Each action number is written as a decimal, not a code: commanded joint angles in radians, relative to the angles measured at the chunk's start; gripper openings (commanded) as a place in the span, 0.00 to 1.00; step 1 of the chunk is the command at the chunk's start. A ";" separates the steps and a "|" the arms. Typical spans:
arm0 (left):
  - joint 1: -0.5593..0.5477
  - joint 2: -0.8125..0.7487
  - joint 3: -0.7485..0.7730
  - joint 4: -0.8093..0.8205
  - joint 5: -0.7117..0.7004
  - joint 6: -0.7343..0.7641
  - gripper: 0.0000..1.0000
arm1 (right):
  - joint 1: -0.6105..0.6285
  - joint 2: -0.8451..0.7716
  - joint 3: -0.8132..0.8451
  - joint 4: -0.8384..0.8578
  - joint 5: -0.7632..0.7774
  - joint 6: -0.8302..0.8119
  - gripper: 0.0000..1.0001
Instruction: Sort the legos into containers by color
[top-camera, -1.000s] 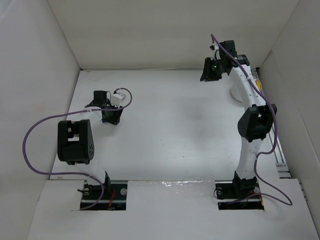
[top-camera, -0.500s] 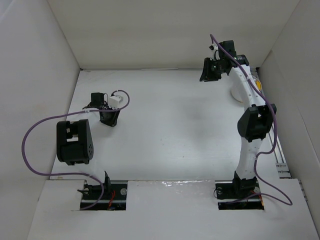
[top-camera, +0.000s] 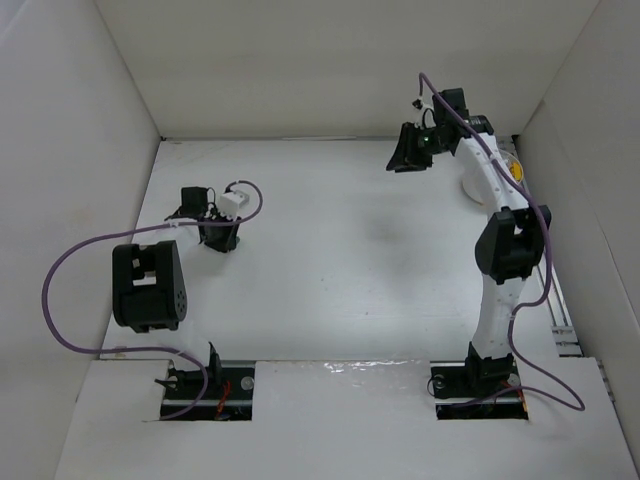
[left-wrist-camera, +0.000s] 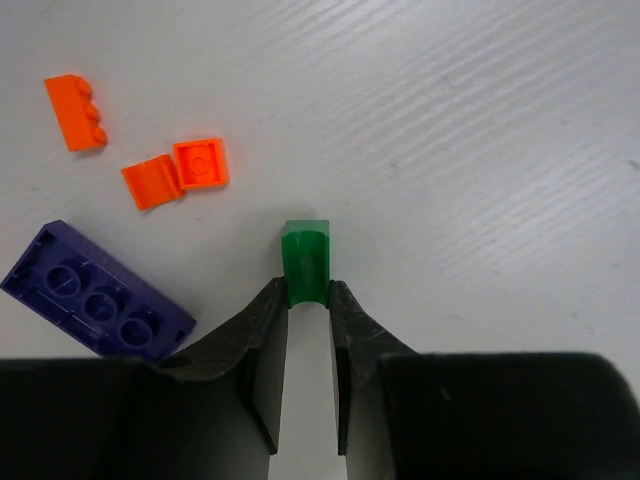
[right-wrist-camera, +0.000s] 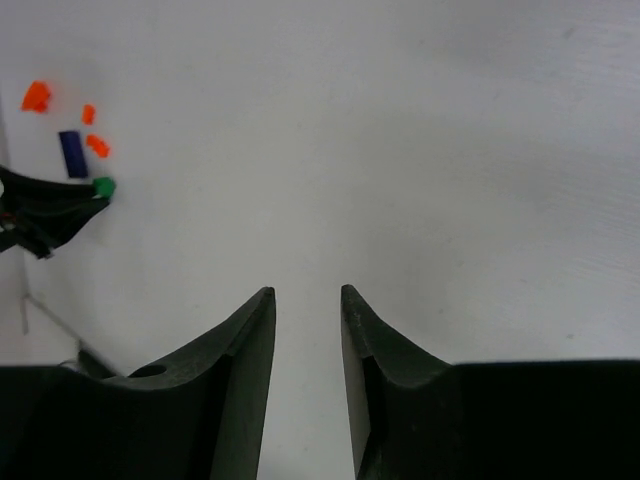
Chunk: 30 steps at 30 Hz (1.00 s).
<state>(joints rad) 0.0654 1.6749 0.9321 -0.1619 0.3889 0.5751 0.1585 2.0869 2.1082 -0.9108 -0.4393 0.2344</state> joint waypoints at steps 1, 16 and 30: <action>-0.001 -0.163 -0.015 -0.024 0.151 0.034 0.00 | -0.001 -0.034 -0.082 0.053 -0.260 0.101 0.39; -0.161 -0.248 0.180 0.019 0.530 -0.241 0.00 | 0.217 0.015 -0.117 0.366 -0.685 0.511 0.43; -0.302 -0.188 0.320 -0.019 0.527 -0.264 0.00 | 0.334 0.108 0.004 0.368 -0.596 0.554 0.45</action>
<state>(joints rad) -0.2249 1.4902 1.1889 -0.1928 0.8780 0.3271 0.4839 2.1891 2.0613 -0.5686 -1.0603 0.7776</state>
